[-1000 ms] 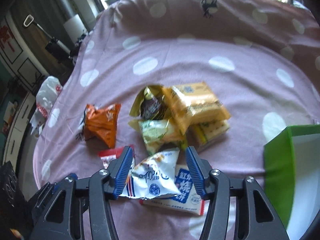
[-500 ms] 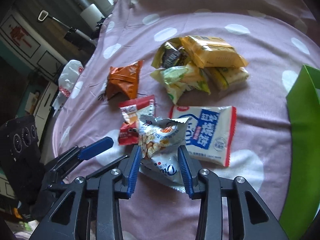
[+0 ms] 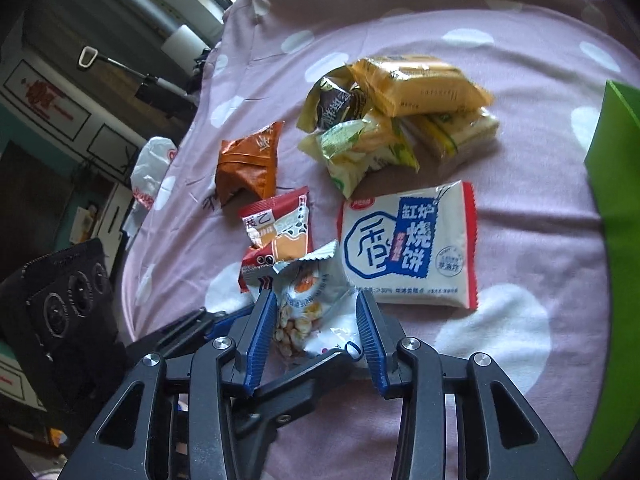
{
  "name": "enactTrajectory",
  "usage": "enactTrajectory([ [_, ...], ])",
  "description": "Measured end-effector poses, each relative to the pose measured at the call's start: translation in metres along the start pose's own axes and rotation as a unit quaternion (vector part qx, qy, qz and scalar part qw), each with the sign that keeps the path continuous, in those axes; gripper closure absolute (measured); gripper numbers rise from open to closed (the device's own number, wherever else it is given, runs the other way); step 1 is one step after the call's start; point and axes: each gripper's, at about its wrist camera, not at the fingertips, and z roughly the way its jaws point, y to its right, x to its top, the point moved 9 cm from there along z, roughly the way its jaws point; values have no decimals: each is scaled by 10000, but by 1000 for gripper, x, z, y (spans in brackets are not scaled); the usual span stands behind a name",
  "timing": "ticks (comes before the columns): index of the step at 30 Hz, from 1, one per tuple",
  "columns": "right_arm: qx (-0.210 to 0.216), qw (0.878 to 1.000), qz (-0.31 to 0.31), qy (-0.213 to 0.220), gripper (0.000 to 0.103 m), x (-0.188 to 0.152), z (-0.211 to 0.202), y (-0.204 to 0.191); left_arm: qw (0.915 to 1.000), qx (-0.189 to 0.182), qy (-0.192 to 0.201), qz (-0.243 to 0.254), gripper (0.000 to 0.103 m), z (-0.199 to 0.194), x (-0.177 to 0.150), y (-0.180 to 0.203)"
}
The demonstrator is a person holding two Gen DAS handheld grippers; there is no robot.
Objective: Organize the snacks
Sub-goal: 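Grasp the white-blue peanut snack bag with the right gripper, then carry the peanut bag into the green box and open the right gripper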
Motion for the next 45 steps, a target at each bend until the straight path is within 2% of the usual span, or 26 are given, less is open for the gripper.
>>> enactTrajectory([
  [2, -53, 10000, -28, 14, 61, -2, 0, 1, 10000, -72, -11, 5, 47, 2, 0, 3],
  [6, -38, 9998, -42, 185, 62, -3, -5, -1, 9999, -105, 24, 15, 51, -3, 2, 9],
  [7, -30, 9997, -30, 239, 63, -2, -8, -2, 9999, -116, 39, 26, 55, -6, 4, 11],
  [9, 23, 9993, -28, 382, 64, -1, -18, -6, 9998, -74, 183, 93, 55, -17, 9, 19],
  [17, 62, 9896, -167, 1425, 64, 9, -107, -20, 9926, -176, 835, 869, 56, -61, 34, 87],
  [24, -236, 9773, 83, 2104, 64, 7, -178, 11, 9843, -506, 957, 1395, 56, -59, 43, 158],
  [28, -424, 9719, 346, 2290, 64, 5, -204, 38, 9813, -716, 868, 1565, 56, -45, 44, 193],
  [35, -766, 9641, 903, 2379, 64, -1, -227, 91, 9793, -1027, 484, 1675, 56, -2, 41, 238],
  [45, -994, 9594, 1587, 2109, 63, -15, -228, 159, 9832, -991, -100, 1528, 56, 59, 27, 274],
])
